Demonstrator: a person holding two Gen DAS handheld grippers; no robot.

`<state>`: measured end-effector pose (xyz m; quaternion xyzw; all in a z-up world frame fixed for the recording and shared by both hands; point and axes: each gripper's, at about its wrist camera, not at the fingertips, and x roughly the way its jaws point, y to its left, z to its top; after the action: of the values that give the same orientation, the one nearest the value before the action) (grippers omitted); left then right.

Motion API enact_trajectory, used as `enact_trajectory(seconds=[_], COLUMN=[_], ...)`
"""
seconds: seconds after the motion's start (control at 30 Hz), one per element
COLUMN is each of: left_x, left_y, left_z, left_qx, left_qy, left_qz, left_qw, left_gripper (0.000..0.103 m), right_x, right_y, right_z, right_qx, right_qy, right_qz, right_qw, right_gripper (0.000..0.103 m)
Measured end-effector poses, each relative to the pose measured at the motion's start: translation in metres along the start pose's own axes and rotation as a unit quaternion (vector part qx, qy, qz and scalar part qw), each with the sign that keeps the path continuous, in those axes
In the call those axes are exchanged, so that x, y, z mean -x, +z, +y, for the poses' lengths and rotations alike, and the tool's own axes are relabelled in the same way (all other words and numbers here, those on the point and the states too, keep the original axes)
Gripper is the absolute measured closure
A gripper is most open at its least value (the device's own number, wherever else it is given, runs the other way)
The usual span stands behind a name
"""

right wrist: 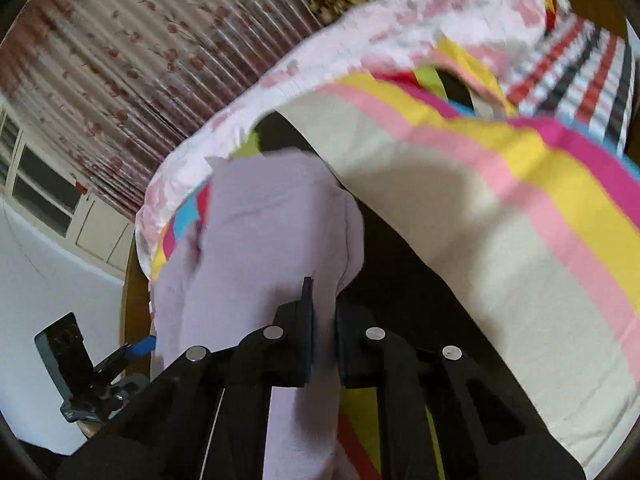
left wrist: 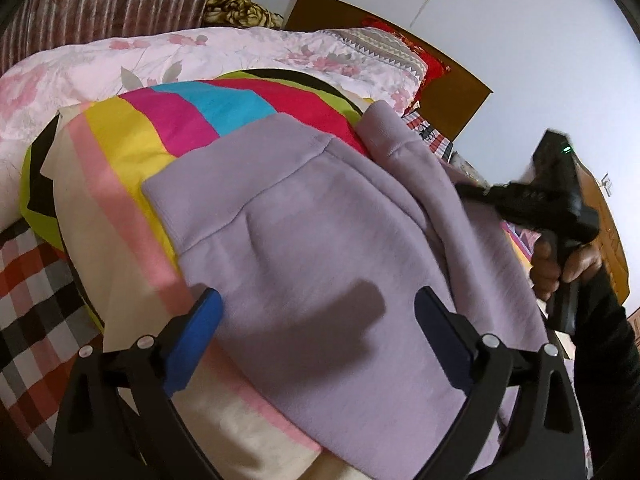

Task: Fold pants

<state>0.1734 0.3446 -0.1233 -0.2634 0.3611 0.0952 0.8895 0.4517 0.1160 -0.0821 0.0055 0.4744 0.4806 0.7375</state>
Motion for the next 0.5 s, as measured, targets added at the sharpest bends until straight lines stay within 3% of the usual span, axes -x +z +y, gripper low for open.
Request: enact_trajectory(seconds=[0.3,0.4,0.5], left_x=[0.008,0.013,0.014], left_y=[-0.002,0.003,0.015], left_z=[0.016,0.015,0.014], left_qx=[0.034,0.054,0.086], left_qy=[-0.020,-0.066,-0.130], left_qz=[-0.008,-0.017,-0.031], left_qw=[0.9992,0.9962,0.9872], left_gripper=[0.006,0.006,0.006], right_x=[0.063,0.067,0.070], right_y=[0.015,0.015,0.013], right_z=[0.087,0.094,0.086], right_qx=[0.105,0.119,0.093], right_qy=[-0.001,-0.005,0.028], right_qz=[-0.049,-0.050,-0.059], right_qw=[0.993,0.992,0.993], right_gripper=[0.092,0.092,0.092])
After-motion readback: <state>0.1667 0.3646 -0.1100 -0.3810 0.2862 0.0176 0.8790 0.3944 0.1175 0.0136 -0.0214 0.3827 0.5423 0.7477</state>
